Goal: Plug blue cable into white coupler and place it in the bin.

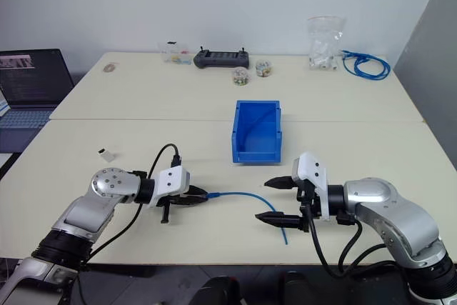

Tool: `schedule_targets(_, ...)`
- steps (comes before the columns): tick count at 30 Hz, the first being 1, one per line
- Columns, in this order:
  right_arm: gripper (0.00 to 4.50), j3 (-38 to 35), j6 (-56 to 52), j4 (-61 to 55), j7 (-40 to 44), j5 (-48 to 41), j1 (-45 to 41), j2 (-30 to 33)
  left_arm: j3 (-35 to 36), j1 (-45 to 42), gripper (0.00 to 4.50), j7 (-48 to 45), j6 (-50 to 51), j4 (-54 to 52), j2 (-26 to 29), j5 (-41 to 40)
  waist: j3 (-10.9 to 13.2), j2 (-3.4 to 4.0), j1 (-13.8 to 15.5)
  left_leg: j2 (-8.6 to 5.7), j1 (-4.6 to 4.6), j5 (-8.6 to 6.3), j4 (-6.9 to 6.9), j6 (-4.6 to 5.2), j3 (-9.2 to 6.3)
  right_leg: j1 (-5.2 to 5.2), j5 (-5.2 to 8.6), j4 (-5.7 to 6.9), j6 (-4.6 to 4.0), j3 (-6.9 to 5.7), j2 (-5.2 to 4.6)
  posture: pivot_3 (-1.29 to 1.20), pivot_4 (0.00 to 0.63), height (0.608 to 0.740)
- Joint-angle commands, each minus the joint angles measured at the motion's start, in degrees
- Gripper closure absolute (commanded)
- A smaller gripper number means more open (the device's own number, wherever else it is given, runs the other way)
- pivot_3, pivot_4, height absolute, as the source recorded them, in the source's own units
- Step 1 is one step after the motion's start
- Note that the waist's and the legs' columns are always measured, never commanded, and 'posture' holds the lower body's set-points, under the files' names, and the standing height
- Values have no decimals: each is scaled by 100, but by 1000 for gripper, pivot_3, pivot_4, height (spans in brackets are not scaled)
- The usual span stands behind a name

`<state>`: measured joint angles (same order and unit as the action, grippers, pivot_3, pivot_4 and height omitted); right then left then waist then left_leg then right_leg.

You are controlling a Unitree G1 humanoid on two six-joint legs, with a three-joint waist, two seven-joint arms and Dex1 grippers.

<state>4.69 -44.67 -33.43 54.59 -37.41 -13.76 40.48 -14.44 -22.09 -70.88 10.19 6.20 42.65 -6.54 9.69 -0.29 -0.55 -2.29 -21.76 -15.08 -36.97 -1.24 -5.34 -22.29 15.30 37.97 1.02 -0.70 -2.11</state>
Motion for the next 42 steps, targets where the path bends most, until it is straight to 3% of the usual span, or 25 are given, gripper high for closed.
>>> schedule_targets(1, 522, -330, -20, -309, 88, -603, 63, -37, -89, -302, 4266, -275, 1078, -546, -200, -504, 13, -21, 5, -1, -4, 0, -2, 0, -1, -1, 0, 0, 0, -2, 1, 0, 150, 740)
schedule_targets(7, 522, -409, -142, -614, -155, -1027, 449, -55, 35, -799, 4266, -297, 2770, -822, -525, -1303, 40, -64, 11, 1, -11, 0, -3, 0, -18, -2, 0, 0, 0, -12, 2, 0, 150, 740)
schedule_targets(15, 522, -298, -280, -664, -680, -1031, 1100, -86, 296, -1241, 4266, -100, 3983, -702, -891, -2044, 50, -77, 2, 2, -8, 1, -3, -1, -19, -3, 0, 1, 0, -11, 2, 0, 150, 740)
schedule_targets(21, 522, -463, -503, -22, -1265, -1399, 883, -658, 805, -1279, 4266, -119, 4669, -1035, -967, -2942, 53, -81, -12, 3, -7, 1, -1, -3, -18, -4, 1, 1, 0, -8, 2, 0, 150, 740)
schedule_targets(30, 522, -739, -664, 371, -1844, -2163, 237, -1452, 1125, -1064, 4266, -51, 5338, -1558, -639, -3737, 55, -79, -15, 1, -8, 2, -1, -3, -18, -5, 0, 1, -1, -5, 0, 0, 150, 740)
schedule_targets(42, 522, -565, -766, 549, -1988, -2444, -162, -1715, 1198, -1061, 4266, 217, 5394, -1629, -609, -4089, 56, -78, -42, 1, -7, 2, 0, -3, -17, -6, 0, 1, -2, -3, -1, 0, 150, 740)
